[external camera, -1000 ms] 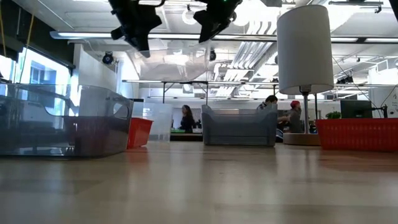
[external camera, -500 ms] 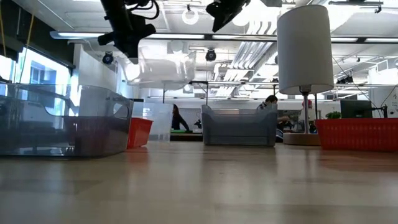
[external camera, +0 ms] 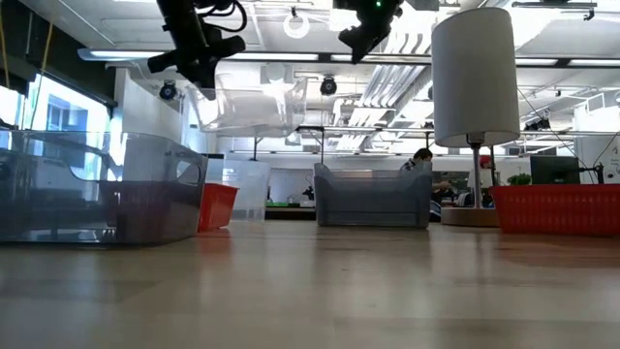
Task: Stack baskets by color
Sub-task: Stack the bottom transparent bin on the top transparent bin
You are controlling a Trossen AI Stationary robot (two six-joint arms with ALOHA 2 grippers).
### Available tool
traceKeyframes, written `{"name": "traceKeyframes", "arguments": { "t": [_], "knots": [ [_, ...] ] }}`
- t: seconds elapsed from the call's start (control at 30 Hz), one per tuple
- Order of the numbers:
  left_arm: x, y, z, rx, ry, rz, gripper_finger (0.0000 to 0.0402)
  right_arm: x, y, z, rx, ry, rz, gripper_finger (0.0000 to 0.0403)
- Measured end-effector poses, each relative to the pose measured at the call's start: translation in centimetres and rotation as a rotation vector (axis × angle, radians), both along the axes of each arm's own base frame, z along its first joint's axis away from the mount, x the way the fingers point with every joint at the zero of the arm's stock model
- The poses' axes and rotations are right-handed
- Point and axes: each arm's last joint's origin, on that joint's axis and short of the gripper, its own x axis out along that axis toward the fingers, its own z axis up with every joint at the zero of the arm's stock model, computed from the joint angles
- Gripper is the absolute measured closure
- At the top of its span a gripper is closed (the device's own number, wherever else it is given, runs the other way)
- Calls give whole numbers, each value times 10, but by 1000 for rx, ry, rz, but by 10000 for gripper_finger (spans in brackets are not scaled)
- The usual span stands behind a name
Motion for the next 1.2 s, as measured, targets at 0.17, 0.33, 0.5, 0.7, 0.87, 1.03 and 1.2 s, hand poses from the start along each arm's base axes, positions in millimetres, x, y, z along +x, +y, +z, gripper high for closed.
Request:
{"name": "traceKeyframes", "arguments": {
  "t": [0.17,0.33,0.5,0.7,0.87,1.03,1.2],
  "knots": [
    [-4,3,-1,-29,-52,88,401,-6,-14,-1,3,9,-40,261],
    [-6,0,-3,-69,-81,163,401,-16,-26,-6,82,33,-36,261],
    [-6,0,-3,-100,-130,212,402,-22,-34,-10,134,58,-29,261],
    [-11,-2,-6,-180,-179,306,402,-28,-37,-15,174,81,-67,261],
    [-16,-10,-11,-282,-170,408,402,-34,-34,-20,224,130,-98,261],
    [-15,-14,-12,-310,-178,441,402,-40,-30,-25,289,152,-127,261],
    [-15,-15,-12,-322,-183,447,402,-42,-29,-27,314,173,-122,261]
  ]
}}
